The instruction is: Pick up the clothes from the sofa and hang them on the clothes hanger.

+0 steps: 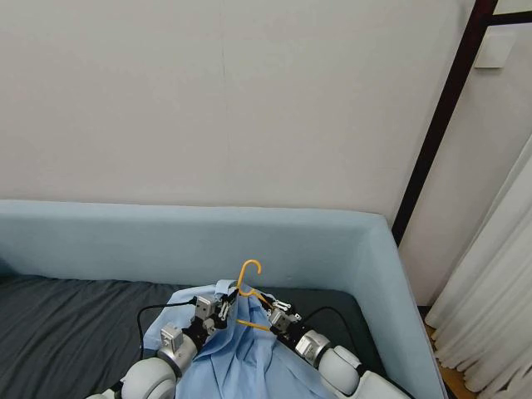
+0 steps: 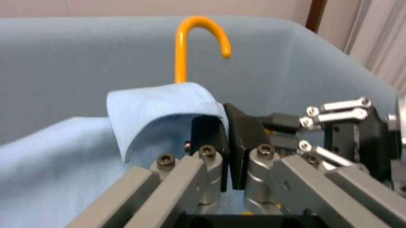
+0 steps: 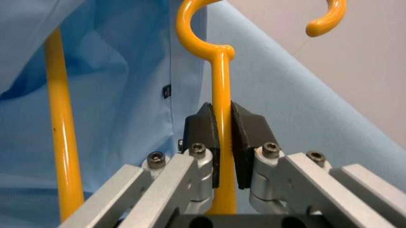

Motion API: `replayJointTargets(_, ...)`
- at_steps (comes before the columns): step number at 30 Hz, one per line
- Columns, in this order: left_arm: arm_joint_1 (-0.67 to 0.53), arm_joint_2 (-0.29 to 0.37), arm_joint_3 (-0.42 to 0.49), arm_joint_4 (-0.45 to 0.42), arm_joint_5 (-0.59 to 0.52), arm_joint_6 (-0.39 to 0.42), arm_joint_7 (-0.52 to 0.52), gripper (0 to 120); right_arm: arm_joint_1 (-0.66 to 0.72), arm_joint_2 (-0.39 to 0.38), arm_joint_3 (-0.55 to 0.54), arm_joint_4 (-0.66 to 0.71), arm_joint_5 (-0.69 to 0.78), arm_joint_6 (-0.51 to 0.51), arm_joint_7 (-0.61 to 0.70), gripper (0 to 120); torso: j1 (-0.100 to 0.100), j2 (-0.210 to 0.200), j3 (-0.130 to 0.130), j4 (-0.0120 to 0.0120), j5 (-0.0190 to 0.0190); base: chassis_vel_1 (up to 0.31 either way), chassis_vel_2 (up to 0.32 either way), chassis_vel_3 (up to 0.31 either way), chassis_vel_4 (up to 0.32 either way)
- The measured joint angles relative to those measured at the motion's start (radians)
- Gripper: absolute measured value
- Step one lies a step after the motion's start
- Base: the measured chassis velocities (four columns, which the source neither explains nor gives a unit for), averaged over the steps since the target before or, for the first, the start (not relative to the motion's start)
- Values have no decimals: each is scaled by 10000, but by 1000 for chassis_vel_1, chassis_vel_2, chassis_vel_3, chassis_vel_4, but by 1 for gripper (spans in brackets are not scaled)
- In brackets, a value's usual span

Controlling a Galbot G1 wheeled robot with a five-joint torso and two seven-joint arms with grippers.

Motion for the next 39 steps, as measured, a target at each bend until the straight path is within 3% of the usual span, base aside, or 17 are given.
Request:
replayJointTargets(10,50,140,176,-67,81,164,29,2,-105,-148,34,204,-226,257,-10,5,0,0,0,0,0,0,0,0,0)
replayJointTargets(13,112,249,186,-222,99,349,26,15,-158,-140,113,214,-244,295,10,5,0,0,0,-1,0,0,0,0,0)
replayJointTargets(18,189,362,163,-337,203,542,23,26,-177,-118,183,194,-268,336,28,5,0,0,0,-1,0,0,0,0,0)
replayJointTargets(21,307,563,86,-468,348,726,41,42,-181,-90,265,185,-271,343,48,5,0,0,0,0,0,0,0,0,0)
replayJointTargets(28,1110,842,-411,-999,831,726,128,64,-215,-108,401,169,-266,366,94,5,0,0,0,-1,0,0,0,0,0)
replayJointTargets(32,2230,1028,-1195,-1464,1541,231,237,84,-297,-102,472,162,-294,419,153,5,0,0,0,1,-1,0,0,0,0)
replayJointTargets(39,3004,1305,-2118,-1834,1821,-492,388,100,-390,-55,567,143,-574,580,257,5,-1,0,-1,2,0,0,0,0,0)
